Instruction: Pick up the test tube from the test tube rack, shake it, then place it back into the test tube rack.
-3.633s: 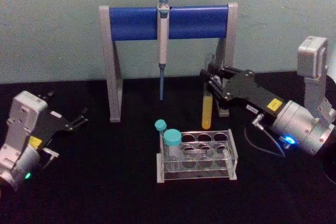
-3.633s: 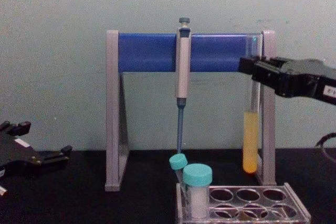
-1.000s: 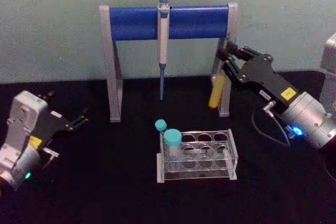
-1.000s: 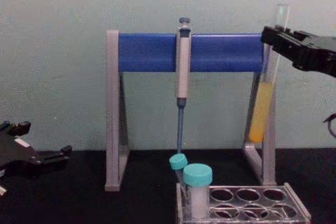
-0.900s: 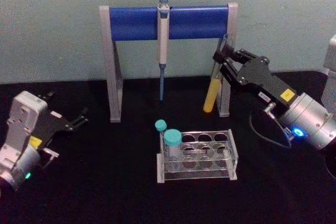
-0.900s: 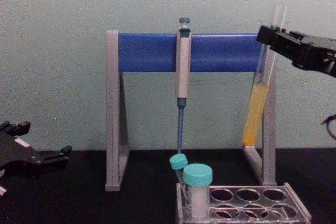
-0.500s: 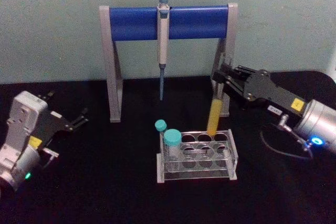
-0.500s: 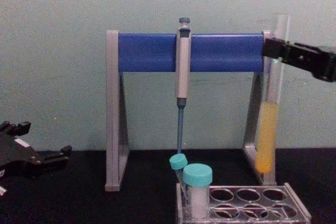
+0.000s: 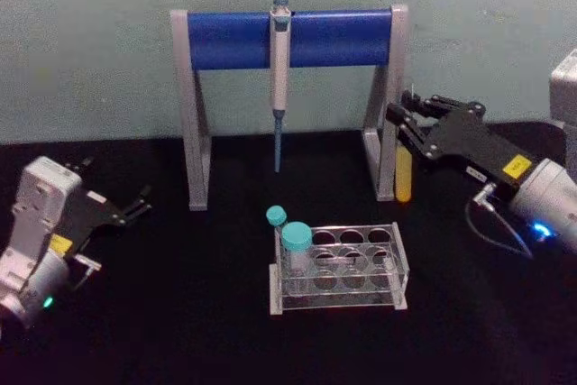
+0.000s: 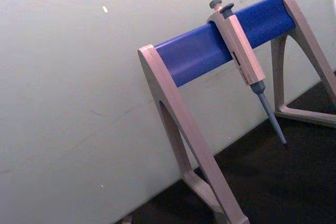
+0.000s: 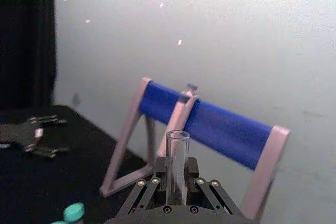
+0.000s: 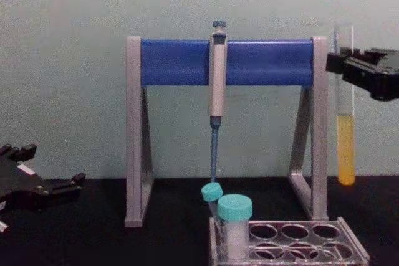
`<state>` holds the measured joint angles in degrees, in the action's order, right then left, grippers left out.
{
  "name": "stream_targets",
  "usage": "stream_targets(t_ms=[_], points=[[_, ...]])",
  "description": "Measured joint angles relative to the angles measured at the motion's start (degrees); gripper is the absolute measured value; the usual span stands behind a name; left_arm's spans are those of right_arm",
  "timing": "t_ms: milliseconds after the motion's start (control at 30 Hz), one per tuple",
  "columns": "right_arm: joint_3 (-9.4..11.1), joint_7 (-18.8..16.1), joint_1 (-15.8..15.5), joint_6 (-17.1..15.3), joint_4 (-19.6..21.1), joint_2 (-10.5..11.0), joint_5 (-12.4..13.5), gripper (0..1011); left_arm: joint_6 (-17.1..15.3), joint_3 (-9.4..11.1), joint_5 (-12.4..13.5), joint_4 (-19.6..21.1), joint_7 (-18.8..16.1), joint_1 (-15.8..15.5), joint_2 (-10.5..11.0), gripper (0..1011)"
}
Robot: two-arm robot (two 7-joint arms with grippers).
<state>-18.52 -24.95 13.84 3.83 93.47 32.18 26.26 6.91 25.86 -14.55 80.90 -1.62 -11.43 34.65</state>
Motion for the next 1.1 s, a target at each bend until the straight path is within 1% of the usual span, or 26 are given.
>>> stream_targets(t_ms=[33, 67, 133, 167, 233, 300, 333, 367, 433, 467, 500, 533, 667, 700, 767, 800, 867, 900, 967, 1000, 1100], points=[[0.0, 0.5, 0.1, 0.4, -0.2, -0.5, -0.5, 223, 0.0, 0.0, 0.0, 0.0, 0.0, 0.0, 0.0, 1001], [0.0, 1.2, 0.3, 1.3, -0.7, -1.6, -1.2, 223, 0.0, 0.0, 0.0, 0.0, 0.0, 0.0, 0.0, 1001], [0.0, 1.6, 0.6, 2.2, -1.3, -2.7, -1.7, 223, 0.0, 0.0, 0.0, 0.0, 0.0, 0.0, 0.0, 1001], [-0.1, 1.8, 0.9, 3.1, -2.1, -3.8, -1.9, 223, 0.0, 0.0, 0.0, 0.0, 0.0, 0.0, 0.0, 1001], [-0.2, 1.7, 1.2, 3.8, -2.8, -4.9, -2.0, 223, 0.0, 0.0, 0.0, 0.0, 0.0, 0.0, 0.0, 1001], [-0.4, 0.9, 1.8, 4.5, -3.9, -6.2, -1.7, 223, 0.0, 0.0, 0.0, 0.0, 0.0, 0.0, 0.0, 1001], [-0.5, 0.4, 1.9, 4.7, -4.2, -6.6, -1.4, 223, 0.0, 0.0, 0.0, 0.0, 0.0, 0.0, 0.0, 1001], [-0.5, -0.8, 2.2, 5.0, -4.8, -7.2, -0.5, 223, 0.0, 0.0, 0.0, 0.0, 0.0, 0.0, 0.0, 1001], [-0.6, -2.2, 2.4, 5.0, -5.3, -7.7, 0.5, 223, 0.0, 0.0, 0.0, 0.0, 0.0, 0.0, 0.0, 1001], [-0.7, -3.9, 2.7, 5.0, -5.8, -8.0, 1.8, 223, 0.0, 0.0, 0.0, 0.0, 0.0, 0.0, 0.0, 1001], [-0.7, -4.6, 2.8, 5.0, -6.0, -8.1, 2.5, 223, 0.0, 0.0, 0.0, 0.0, 0.0, 0.0, 0.0, 1001], [-0.8, -6.4, 2.9, 4.8, -6.3, -8.1, 3.9, 223, 0.0, 0.0, 0.0, 0.0, 0.0, 0.0, 0.0, 1001], [-1.2, -9.6, 3.2, 4.1, -6.5, -7.5, 6.5, 223, 0.0, 0.0, 0.0, 0.0, 0.0, 0.0, 0.0, 1001], [-1.5, -11.2, 3.4, 3.6, -6.5, -6.9, 7.7, 223, 0.0, 0.0, 0.0, 0.0, 0.0, 0.0, 0.0, 1001], [-1.8, -12.7, 3.4, 3.0, -6.3, -6.2, 8.8, 223, 0.0, 0.0, 0.0, 0.0, 0.0, 0.0, 0.0, 1001], [-2.0, -14.0, 3.4, 2.4, -5.9, -5.3, 9.8, 223, 0.0, 0.0, 0.0, 0.0, 0.0, 0.0, 0.0, 1001], [-2.2, -15.1, 3.3, 1.6, -5.4, -4.4, 10.6, 223, 0.0, 0.0, 0.0, 0.0, 0.0, 0.0, 0.0, 1001], [-2.3, -15.7, 3.1, 0.8, -4.9, -3.3, 11.1, 223, 0.0, 0.0, 0.0, 0.0, 0.0, 0.0, 0.0, 1001], [-2.4, -16.2, 2.8, -0.1, -4.2, -2.1, 11.5, 223, 0.0, 0.0, 0.0, 0.0, 0.0, 0.0, 0.0, 1001], [-2.4, -16.5, 2.5, -0.7, -3.5, -0.8, 11.6, 223, 0.0, 0.0, 0.0, 0.0, 0.0, 0.0, 0.0, 1001], [-2.4, -16.6, 2.1, -1.2, -2.6, 0.8, 11.5, 223, 0.0, 0.0, 0.0, 0.0, 0.0, 0.0, 0.0, 1001]])
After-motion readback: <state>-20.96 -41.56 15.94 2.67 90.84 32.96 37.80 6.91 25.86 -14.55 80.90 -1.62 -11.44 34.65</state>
